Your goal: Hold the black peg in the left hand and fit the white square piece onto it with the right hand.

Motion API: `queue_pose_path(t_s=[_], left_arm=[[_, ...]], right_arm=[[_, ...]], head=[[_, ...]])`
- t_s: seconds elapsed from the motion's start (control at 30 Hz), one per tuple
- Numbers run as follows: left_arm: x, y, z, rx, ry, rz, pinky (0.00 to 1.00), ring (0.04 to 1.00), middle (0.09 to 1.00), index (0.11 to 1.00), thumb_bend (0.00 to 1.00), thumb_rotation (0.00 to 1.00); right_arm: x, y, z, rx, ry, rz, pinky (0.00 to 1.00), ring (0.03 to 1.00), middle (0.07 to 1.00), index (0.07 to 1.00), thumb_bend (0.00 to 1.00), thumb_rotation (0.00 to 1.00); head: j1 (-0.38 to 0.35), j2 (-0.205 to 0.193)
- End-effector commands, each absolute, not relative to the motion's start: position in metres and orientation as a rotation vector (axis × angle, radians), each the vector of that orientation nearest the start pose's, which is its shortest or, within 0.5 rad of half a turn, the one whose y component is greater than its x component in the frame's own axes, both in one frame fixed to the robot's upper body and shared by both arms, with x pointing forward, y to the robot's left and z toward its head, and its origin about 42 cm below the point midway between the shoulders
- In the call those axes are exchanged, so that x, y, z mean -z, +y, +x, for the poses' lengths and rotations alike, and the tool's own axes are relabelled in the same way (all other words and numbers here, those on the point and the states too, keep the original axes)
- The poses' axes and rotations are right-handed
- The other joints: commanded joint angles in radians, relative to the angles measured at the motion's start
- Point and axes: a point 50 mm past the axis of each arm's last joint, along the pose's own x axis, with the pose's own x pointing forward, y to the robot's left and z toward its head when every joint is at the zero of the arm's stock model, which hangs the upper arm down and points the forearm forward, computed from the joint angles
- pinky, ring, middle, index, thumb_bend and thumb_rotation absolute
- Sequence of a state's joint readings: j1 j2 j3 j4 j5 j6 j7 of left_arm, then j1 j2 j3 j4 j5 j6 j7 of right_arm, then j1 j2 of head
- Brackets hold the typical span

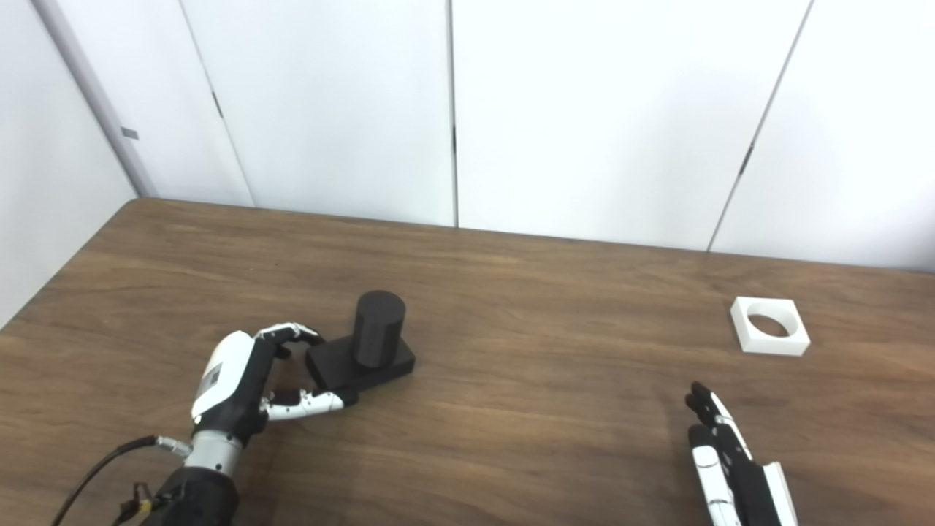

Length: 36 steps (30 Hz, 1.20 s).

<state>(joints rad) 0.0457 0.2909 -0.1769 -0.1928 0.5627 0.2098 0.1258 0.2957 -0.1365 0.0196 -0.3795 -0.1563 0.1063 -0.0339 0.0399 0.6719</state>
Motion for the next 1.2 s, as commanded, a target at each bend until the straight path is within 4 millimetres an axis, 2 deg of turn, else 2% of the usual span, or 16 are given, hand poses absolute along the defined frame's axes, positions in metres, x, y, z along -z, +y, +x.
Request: queue_pose_path(t_s=[0.0,0.07,0.27,0.43,0.67,0.8,1.17], left_arm=[[-0.129,0.244,0.257,0.075,-0.053,0.809,0.68,0.777,0.741,0.487,0.51,0.05],[-0.126,0.237,0.249,0.142,-0.044,0.783,0.7,0.795,0.749,0.488,0.51,0.05],[-0.118,0.223,0.233,0.316,-0.017,0.78,0.71,0.819,0.765,0.488,0.51,0.04],[-0.109,0.216,0.224,0.432,-0.014,0.802,0.71,0.828,0.756,0.487,0.52,0.04],[-0.104,0.21,0.22,0.499,-0.055,0.857,0.74,0.819,0.749,0.487,0.52,0.04],[-0.103,0.208,0.219,0.516,-0.078,0.884,0.81,0.816,0.746,0.487,0.52,0.04],[-0.097,0.207,0.225,0.586,-0.135,0.982,0.88,0.822,0.747,0.487,0.52,0.04]], right_arm=[[-0.137,-0.246,0.186,0.087,-0.032,-0.265,0.97,0.94,0.908,0.919,0.37,1.0],[-0.137,-0.244,0.187,0.089,-0.031,-0.264,0.94,0.933,0.903,0.914,0.39,1.0],[-0.137,-0.241,0.189,0.075,-0.027,-0.209,0.98,0.957,0.919,0.93,0.42,1.0],[-0.139,-0.239,0.19,0.073,-0.035,-0.214,0.97,0.947,0.914,0.929,0.43,1.0],[-0.143,-0.235,0.191,0.086,-0.032,-0.228,0.94,0.927,0.899,0.912,0.44,1.0],[-0.145,-0.235,0.191,0.087,-0.034,-0.228,0.93,0.919,0.896,0.91,0.43,1.0],[-0.147,-0.235,0.192,0.08,-0.035,-0.206,0.95,0.919,0.898,0.913,0.43,1.0]], head=[[-0.012,0.009],[-0.03,0.02],[-0.072,0.053],[-0.109,0.08],[-0.122,0.099],[-0.127,0.113],[-0.131,0.123]])
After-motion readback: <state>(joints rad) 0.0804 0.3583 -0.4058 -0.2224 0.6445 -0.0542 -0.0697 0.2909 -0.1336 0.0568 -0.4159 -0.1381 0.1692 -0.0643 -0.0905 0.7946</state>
